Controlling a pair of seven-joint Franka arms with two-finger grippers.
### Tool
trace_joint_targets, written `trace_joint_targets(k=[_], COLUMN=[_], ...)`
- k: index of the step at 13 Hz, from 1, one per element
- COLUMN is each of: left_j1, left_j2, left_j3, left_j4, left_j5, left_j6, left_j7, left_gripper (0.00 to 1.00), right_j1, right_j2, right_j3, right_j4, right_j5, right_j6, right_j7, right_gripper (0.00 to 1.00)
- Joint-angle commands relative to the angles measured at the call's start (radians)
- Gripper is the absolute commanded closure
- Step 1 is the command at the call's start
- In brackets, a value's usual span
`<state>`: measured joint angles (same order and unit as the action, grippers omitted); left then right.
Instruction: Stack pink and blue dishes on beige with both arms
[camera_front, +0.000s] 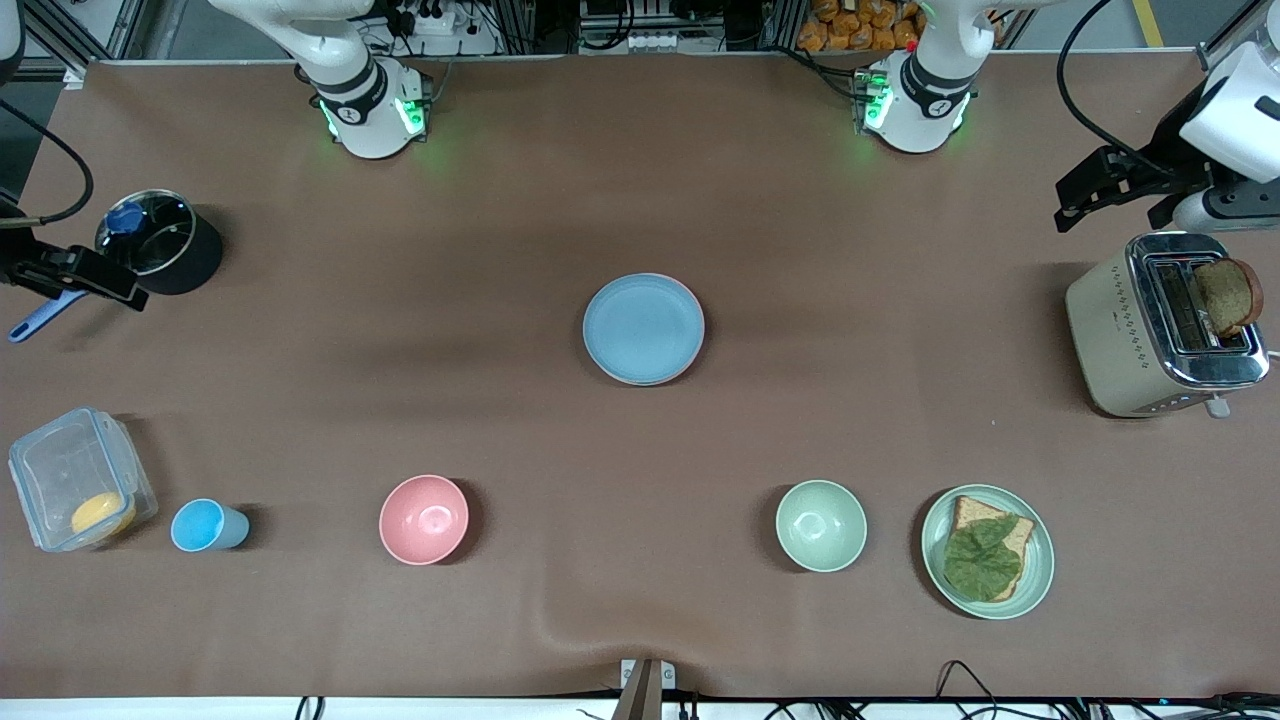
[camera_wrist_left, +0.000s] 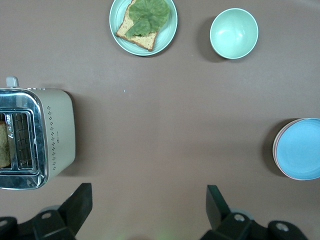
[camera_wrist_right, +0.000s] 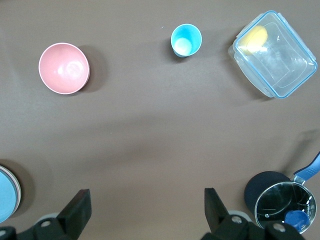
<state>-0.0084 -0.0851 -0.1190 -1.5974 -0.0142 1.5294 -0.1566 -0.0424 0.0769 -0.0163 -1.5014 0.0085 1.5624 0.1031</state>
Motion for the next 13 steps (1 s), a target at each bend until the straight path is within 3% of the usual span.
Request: trace_joint_targets(k=[1,13], left_j1=[0.008,0.010], left_j2=[-0.010,-0.008], left_j3=[-0.001,0.002], left_j4=[-0.010,0.002], left_j5=[-0.010,-0.010], left_j6=[0.012,0.021], left_j7=[0.029,0.028], left_gripper=[0.00,0.00], right_j1=[-0.002,0.009], right_j2=[0.011,0.015], right_j3=[0.010,0.010], right_j4=[0.026,0.026], right_j5=[-0.018,-0.015], right_j6=[-0.004,-0.001], right_j7=[0.010,0.010], right_gripper=[0.00,0.00])
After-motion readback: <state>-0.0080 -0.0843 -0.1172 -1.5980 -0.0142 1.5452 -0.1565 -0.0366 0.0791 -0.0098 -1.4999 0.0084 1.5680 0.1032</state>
